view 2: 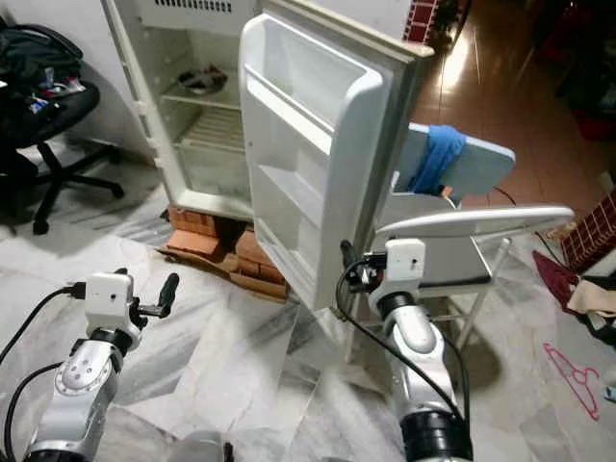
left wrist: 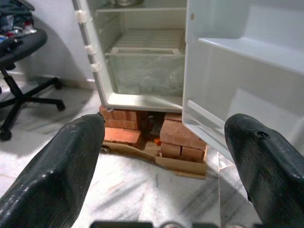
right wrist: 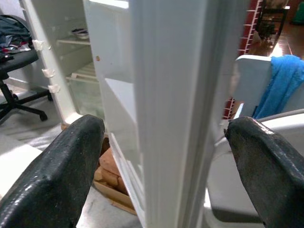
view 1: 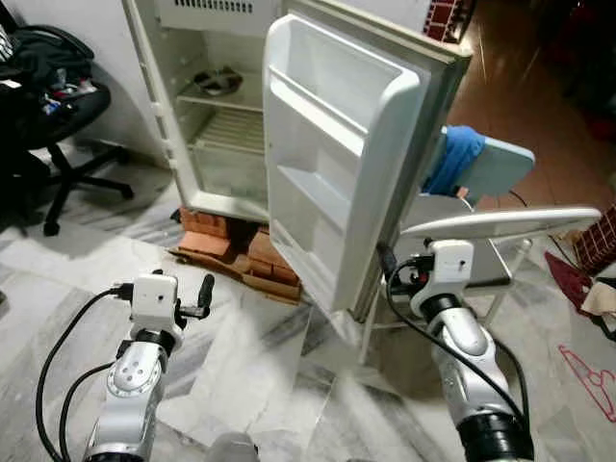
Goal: Restocking fridge
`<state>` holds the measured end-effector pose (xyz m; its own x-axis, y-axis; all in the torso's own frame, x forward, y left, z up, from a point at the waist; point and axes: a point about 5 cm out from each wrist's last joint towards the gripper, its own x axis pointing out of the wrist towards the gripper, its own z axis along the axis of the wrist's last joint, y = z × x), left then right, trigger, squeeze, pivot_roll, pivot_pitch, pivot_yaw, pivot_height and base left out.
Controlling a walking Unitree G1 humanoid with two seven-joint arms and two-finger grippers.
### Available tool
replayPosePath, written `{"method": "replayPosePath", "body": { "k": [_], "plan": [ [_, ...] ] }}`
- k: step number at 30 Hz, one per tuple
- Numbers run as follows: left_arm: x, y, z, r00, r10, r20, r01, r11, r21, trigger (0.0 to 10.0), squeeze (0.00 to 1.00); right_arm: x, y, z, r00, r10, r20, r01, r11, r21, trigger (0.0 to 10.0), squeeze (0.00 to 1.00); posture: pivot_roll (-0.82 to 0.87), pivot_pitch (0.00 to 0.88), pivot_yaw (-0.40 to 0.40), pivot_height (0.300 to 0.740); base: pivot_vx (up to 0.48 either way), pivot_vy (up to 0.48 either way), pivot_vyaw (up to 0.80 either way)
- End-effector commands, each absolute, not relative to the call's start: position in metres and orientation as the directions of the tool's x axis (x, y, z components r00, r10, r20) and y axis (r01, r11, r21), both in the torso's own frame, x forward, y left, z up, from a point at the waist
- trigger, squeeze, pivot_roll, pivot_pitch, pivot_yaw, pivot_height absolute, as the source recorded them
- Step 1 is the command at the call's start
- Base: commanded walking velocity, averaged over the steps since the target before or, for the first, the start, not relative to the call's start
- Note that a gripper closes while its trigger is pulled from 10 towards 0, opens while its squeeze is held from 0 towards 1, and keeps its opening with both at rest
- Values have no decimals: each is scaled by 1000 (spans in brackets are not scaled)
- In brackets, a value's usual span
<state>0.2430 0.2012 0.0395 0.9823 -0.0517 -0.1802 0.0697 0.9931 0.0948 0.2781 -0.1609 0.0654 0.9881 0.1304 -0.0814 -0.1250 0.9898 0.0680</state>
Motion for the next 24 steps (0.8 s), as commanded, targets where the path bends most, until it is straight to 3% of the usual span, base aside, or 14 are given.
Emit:
{"method": "replayPosePath", "body": {
  "k": [1, 13, 24],
  "plan": [
    [243, 201, 42, 984, -56, -169, 72, 994, 88, 10000, 0, 281, -161, 74, 992, 117, -43, -115, 992, 48, 10000, 0, 92, 25, -32, 740, 405, 0, 525],
    [242, 192, 36, 978, -72, -198, 86, 994, 65, 10000, 0, 290, -183, 82, 1000, 10, -28, -10, 1000, 4, 10000, 0, 93, 17, -38, 740, 434, 0, 42],
    [238, 193, 32, 972, -79, -220, 100, 991, 84, 10000, 0, 283, -195, 76, 996, -76, -49, 75, 997, -7, 10000, 0, 99, 19, -37, 740, 0, 0, 0]
  ]
}}
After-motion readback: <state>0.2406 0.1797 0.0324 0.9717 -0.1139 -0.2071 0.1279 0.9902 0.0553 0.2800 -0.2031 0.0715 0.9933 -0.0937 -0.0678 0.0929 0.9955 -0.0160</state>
